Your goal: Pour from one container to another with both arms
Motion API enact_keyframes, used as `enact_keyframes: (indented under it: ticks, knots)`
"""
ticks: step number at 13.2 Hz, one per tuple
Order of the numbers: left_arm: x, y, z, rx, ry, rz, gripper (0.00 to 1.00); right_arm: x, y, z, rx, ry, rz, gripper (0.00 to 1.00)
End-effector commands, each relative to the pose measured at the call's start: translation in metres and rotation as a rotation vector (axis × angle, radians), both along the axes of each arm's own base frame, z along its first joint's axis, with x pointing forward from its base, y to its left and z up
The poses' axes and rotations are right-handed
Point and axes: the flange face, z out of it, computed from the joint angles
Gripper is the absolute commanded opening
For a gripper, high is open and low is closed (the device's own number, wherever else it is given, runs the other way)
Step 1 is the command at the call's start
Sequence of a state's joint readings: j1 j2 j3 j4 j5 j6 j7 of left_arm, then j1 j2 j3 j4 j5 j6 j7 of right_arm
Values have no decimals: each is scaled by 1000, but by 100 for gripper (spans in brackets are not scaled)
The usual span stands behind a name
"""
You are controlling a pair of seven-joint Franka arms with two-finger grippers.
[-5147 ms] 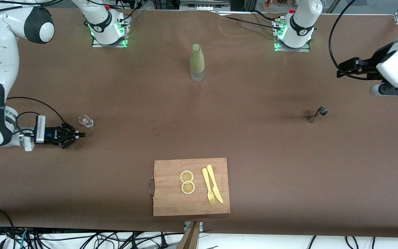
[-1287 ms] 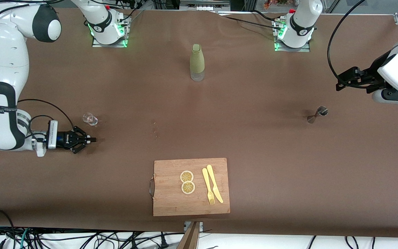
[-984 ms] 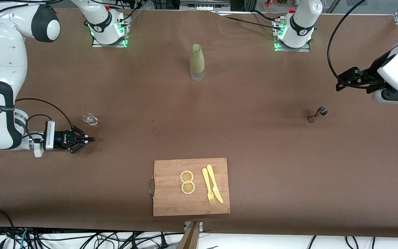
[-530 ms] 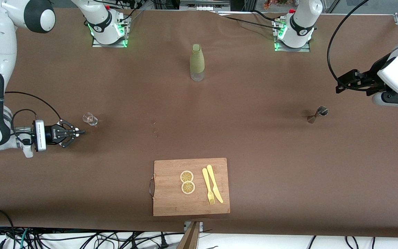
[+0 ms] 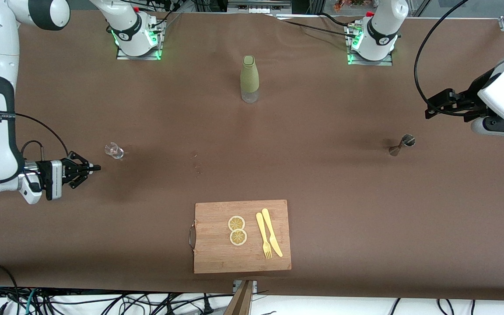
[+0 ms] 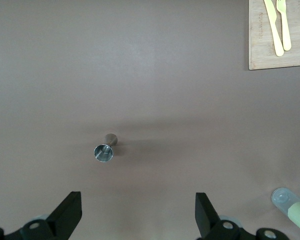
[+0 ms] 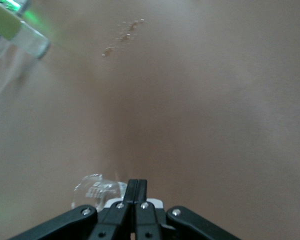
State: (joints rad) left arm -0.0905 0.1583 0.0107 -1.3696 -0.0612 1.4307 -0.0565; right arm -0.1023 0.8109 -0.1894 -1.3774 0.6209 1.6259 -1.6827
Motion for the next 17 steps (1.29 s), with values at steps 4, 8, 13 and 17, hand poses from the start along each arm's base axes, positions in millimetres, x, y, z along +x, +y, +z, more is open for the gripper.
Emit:
enact_keyframes:
  ticks: [4, 8, 13, 17]
  knots:
    - [5, -3, 5, 13, -14, -7, 100, 13, 37, -2, -132, -32, -46, 0]
    - [5, -3, 5, 13, -14, -7, 100, -10, 49, -13, -158, -1, -99, 0]
    - [5, -3, 5, 13, -14, -7, 100, -31, 59, 4, -218, -22, -123, 0]
    - [5, -3, 5, 11, -14, -7, 100, -48, 57, 30, -354, -5, -155, 0]
